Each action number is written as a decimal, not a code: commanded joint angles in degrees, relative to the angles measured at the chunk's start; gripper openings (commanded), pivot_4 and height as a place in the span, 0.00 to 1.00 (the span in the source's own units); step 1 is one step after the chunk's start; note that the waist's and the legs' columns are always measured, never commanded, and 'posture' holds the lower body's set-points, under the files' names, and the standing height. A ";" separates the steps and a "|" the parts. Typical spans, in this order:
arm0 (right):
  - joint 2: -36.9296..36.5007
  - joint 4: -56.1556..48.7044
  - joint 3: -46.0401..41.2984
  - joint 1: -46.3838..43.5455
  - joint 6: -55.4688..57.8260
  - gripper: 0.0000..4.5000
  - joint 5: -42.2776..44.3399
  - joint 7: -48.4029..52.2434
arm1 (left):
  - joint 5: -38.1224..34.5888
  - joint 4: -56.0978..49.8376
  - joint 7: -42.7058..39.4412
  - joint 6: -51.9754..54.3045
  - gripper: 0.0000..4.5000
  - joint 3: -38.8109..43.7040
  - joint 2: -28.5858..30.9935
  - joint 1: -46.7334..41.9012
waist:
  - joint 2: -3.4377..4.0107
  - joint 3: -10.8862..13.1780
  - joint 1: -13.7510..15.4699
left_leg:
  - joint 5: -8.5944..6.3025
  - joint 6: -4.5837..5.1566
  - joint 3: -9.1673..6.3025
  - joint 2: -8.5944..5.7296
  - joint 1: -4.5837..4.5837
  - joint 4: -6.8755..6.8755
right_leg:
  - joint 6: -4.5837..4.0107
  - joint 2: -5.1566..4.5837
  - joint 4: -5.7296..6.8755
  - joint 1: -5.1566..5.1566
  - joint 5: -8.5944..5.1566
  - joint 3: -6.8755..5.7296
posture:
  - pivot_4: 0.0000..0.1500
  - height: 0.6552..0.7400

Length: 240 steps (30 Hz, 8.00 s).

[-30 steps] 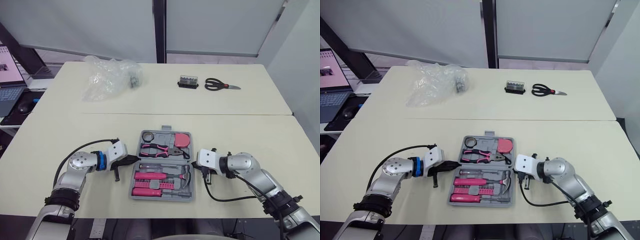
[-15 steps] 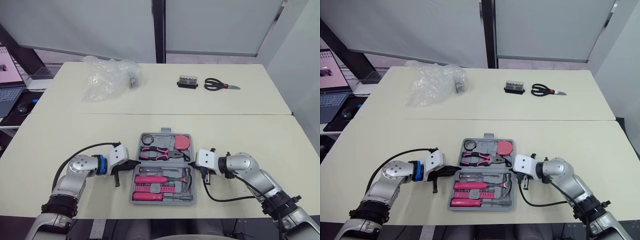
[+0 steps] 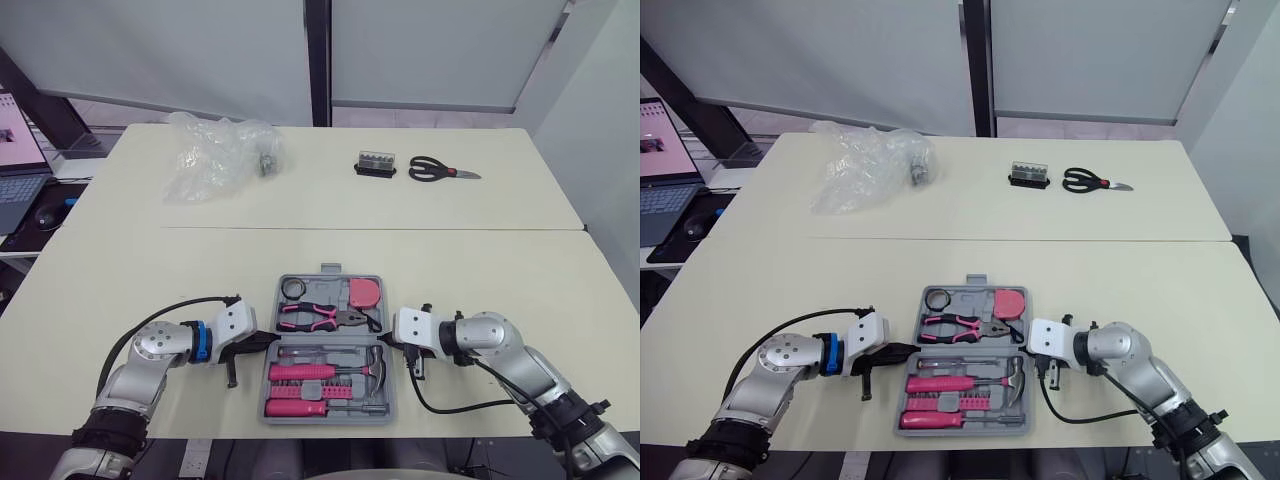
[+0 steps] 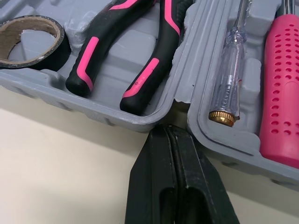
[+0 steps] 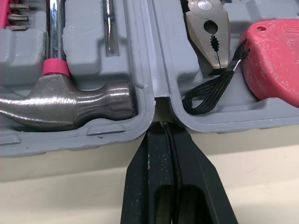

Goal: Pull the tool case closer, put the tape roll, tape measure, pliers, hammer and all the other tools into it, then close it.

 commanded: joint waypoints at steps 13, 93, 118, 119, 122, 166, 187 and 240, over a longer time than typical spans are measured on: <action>0.79 -3.32 2.76 0.59 0.11 0.00 1.03 2.59 | -0.71 -4.14 -0.09 0.95 0.00 -2.14 -0.30 3.67 | 0.00 0.00 -0.02 | 0.00 0.00 0.00 0.00 0.00 0.00 | 0.00 0.00 -0.01 0.00 0.00 0.00 | 1.00 1.00; -11.90 -19.19 -12.78 14.81 12.93 0.00 12.98 0.61 | -3.82 -25.70 -2.77 2.49 0.00 -8.06 5.00 10.66 | 0.02 -0.04 0.11 | 0.00 0.00 0.01 0.01 -0.05 -0.03 | 0.00 0.03 -0.06 -0.01 -0.01 0.04 | 1.00 1.00; -9.27 -16.91 -18.69 1.14 42.12 0.17 27.95 -1.88 | 3.40 -17.68 -4.14 -3.27 0.00 -15.55 5.12 5.39 | 0.08 -0.07 0.06 | 0.00 0.00 0.00 0.00 0.00 -0.02 | 0.00 0.02 -0.04 0.05 0.00 0.04 | 1.00 1.00; -8.80 -15.98 -18.78 -0.46 44.30 0.24 28.63 -2.67 | 3.51 -17.40 -4.07 -3.31 0.00 -15.71 5.06 5.15 | 0.11 -0.09 0.09 | 0.00 0.00 0.00 0.00 0.02 -0.02 | 0.00 0.02 -0.03 0.08 0.00 0.04 | 1.00 1.00; -5.89 -12.90 -19.21 -4.92 50.76 0.41 31.06 -5.25 | 3.69 -16.32 -3.92 -3.57 0.00 -16.02 4.85 4.42 | 0.12 -0.09 0.23 | 0.00 0.01 -0.04 0.00 0.01 -0.02 | 0.00 0.02 -0.06 0.10 0.00 0.01 | 1.00 1.00; 20.98 3.52 -19.99 -9.34 47.68 0.99 36.14 -19.65 | 5.27 -11.87 -5.25 -3.21 0.00 -20.82 4.32 -0.47 | 0.65 -0.47 -0.14 | 0.00 0.02 0.01 -0.03 0.02 -0.07 | 0.04 0.04 -0.03 0.01 0.01 0.11 | 1.00 1.00; 11.85 -2.62 -13.54 -12.72 32.47 0.99 34.51 -4.98 | 3.80 -16.79 -5.04 0.88 0.00 -19.89 5.29 0.39 | 0.68 -0.43 -0.33 | 0.00 0.02 0.03 -0.03 -0.04 -0.09 | 0.04 0.05 -0.05 -0.05 0.01 0.12 | 1.00 1.00; -17.83 -24.84 6.14 4.79 13.27 0.19 2.72 4.46 | -6.23 -28.85 10.24 17.12 0.00 6.11 9.00 24.21 | 0.01 0.03 0.12 | -0.01 0.00 0.07 0.02 -0.15 -0.22 | 0.02 -0.07 -0.43 -0.08 -0.01 0.08 | 1.00 1.00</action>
